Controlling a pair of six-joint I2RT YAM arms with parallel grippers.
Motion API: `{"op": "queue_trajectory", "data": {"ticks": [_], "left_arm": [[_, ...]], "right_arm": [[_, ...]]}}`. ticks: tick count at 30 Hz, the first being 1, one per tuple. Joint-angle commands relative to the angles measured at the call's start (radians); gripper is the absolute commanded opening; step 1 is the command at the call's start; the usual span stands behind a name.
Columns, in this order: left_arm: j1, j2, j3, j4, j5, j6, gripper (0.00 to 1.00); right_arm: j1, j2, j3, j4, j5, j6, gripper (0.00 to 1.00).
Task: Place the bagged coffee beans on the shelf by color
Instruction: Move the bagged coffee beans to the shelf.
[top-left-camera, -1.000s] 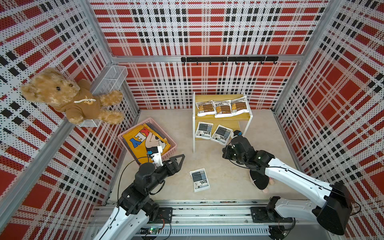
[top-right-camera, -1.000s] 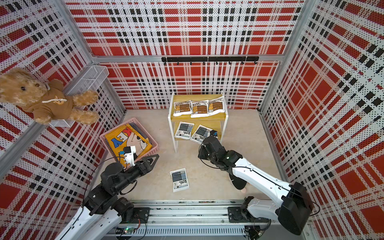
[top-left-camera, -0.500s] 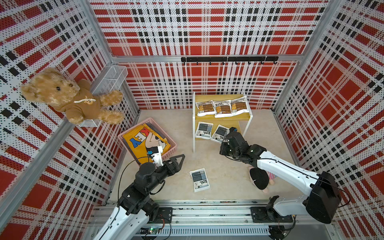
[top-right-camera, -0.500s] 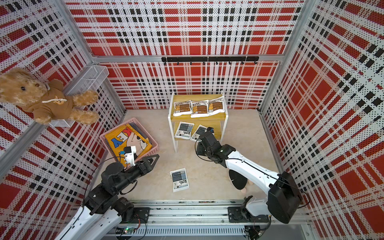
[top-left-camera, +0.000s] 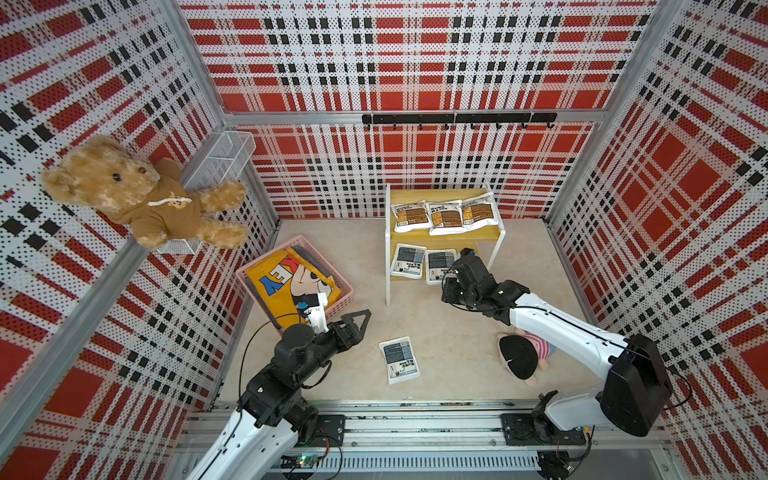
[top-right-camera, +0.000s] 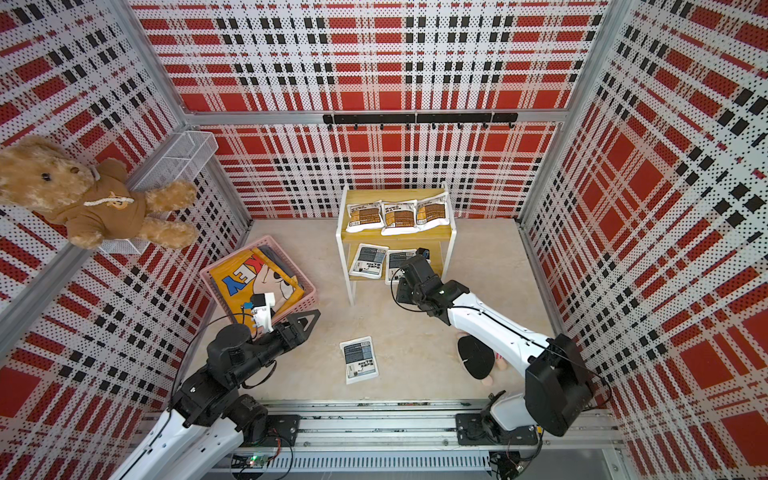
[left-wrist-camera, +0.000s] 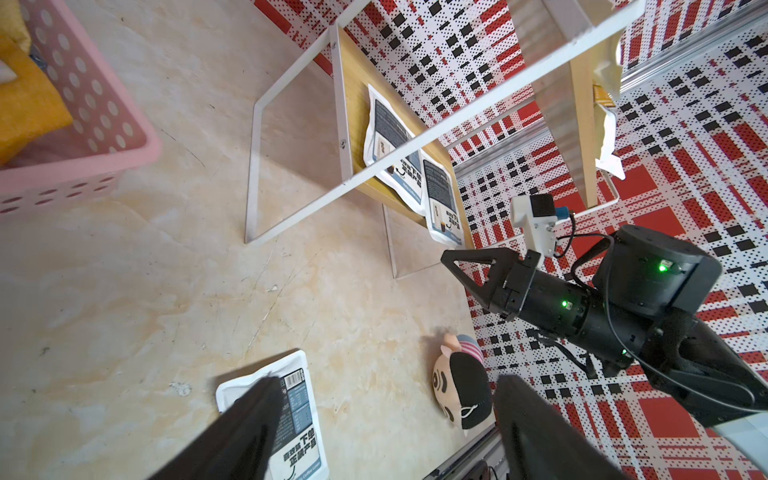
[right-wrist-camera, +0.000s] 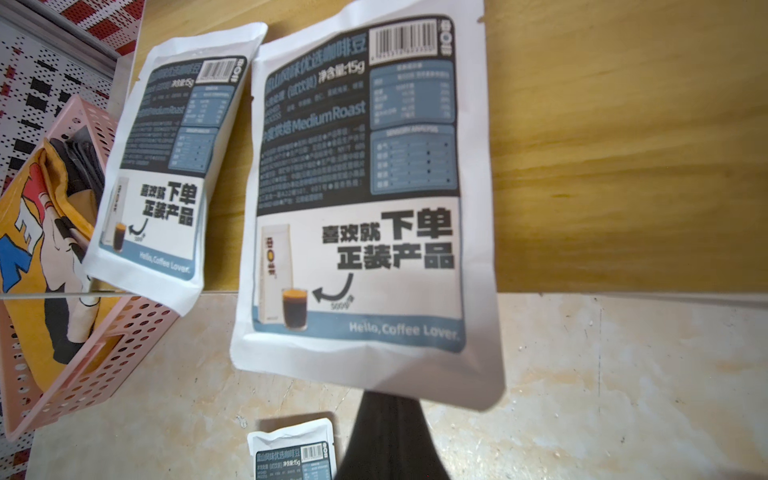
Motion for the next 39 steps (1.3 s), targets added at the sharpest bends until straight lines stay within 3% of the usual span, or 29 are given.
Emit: {"op": "queue_trajectory", "data": {"ticks": [1,28,39], "left_arm": [[0.009,0.003,-0.008,0.025,-0.006,0.004,0.87],[0.010,-0.015,-0.025,0.023,0.000,0.003,0.87],[0.009,-0.001,-0.036,0.024,0.027,-0.018,0.87]], "right_arm": [[-0.004,0.018,0.028,0.014,0.013,-0.016,0.00],[-0.004,0.119,0.100,0.071,0.032,-0.051,0.00],[0.007,0.039,0.051,0.054,-0.004,-0.048,0.00]]}}
